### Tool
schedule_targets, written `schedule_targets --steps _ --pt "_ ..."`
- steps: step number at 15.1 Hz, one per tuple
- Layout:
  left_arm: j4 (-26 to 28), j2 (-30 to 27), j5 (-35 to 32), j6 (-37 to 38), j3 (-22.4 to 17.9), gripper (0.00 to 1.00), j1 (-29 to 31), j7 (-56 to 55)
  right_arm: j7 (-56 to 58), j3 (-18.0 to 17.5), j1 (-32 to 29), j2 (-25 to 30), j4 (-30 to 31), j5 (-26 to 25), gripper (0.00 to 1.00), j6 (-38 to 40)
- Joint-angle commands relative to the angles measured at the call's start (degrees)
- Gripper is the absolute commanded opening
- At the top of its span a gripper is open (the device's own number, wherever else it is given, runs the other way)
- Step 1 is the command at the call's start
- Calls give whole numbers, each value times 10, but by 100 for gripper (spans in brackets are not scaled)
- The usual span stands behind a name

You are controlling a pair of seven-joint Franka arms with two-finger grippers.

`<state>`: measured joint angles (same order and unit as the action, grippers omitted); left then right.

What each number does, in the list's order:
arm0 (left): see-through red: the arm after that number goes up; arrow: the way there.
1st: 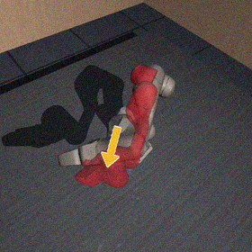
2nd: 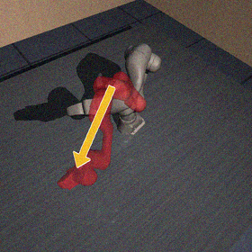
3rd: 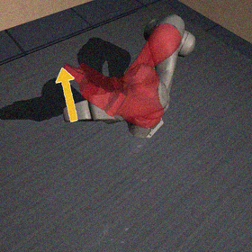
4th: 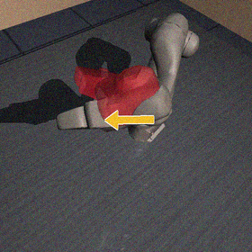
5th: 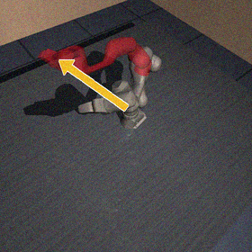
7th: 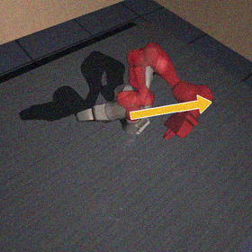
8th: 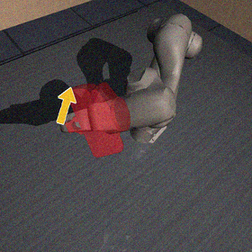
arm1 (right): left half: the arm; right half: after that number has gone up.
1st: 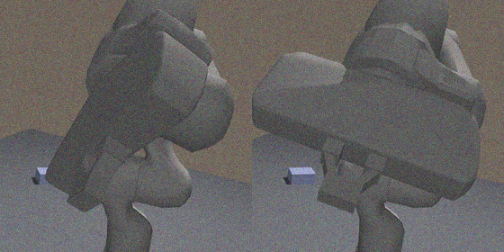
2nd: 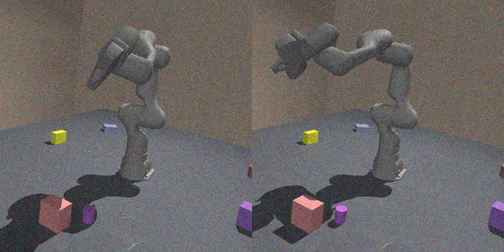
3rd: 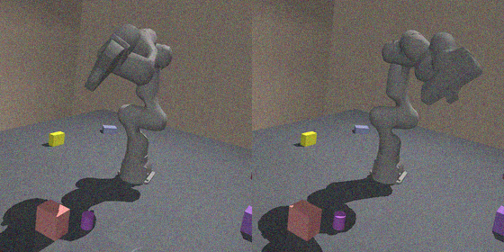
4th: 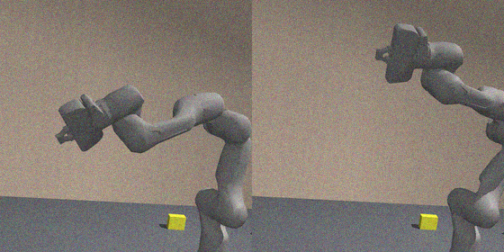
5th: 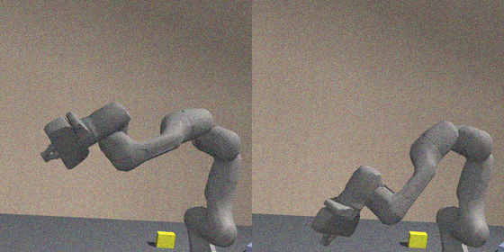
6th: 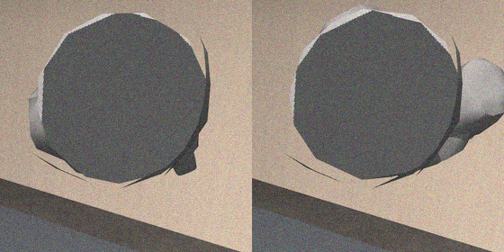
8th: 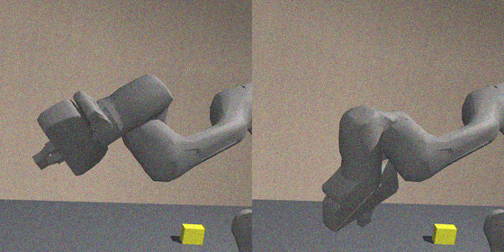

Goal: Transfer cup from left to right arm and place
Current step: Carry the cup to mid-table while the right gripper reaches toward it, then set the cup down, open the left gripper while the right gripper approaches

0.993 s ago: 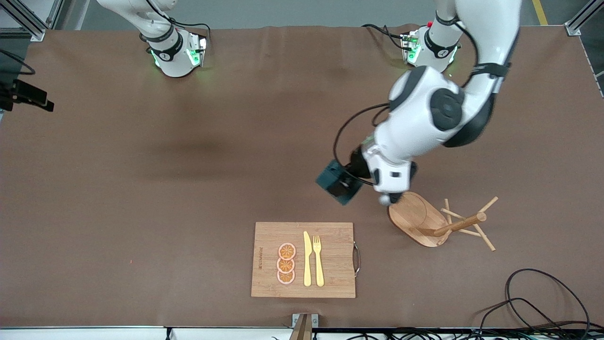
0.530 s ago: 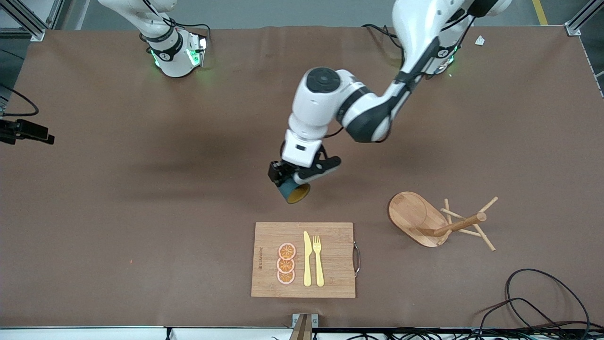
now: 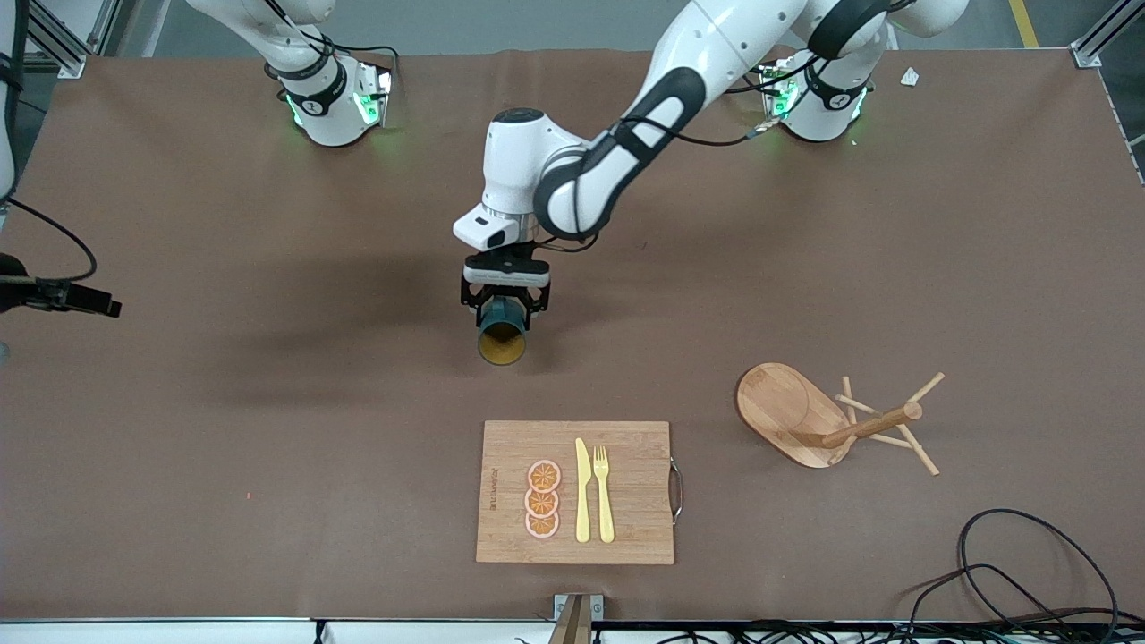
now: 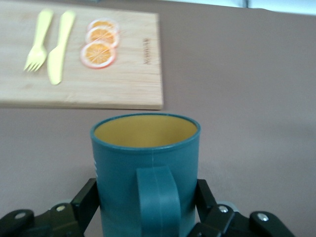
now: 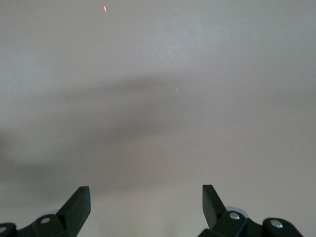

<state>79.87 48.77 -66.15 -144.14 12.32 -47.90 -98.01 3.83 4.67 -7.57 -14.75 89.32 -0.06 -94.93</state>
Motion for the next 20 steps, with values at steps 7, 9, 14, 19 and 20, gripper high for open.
schedule_targets --steps 7,9,14,19,20 --pt "-67 99 -367 -3 -27 65 -41 -125 -165 -5 50 -5 141 44 100 -174" --pt "-62 103 -401 13 -27 66 -48 -200 -245 -5 83 -3 151 43 100 -176" --pt "-14 109 -464 73 -23 99 -56 -328 -452 -5 189 4 200 43 100 -220" --pt "31 84 -337 86 2 99 -63 -333 -613 -5 278 -3 215 43 100 -278" --pt "37 75 -299 101 17 99 -64 -331 -628 -5 285 -6 216 43 100 -288"
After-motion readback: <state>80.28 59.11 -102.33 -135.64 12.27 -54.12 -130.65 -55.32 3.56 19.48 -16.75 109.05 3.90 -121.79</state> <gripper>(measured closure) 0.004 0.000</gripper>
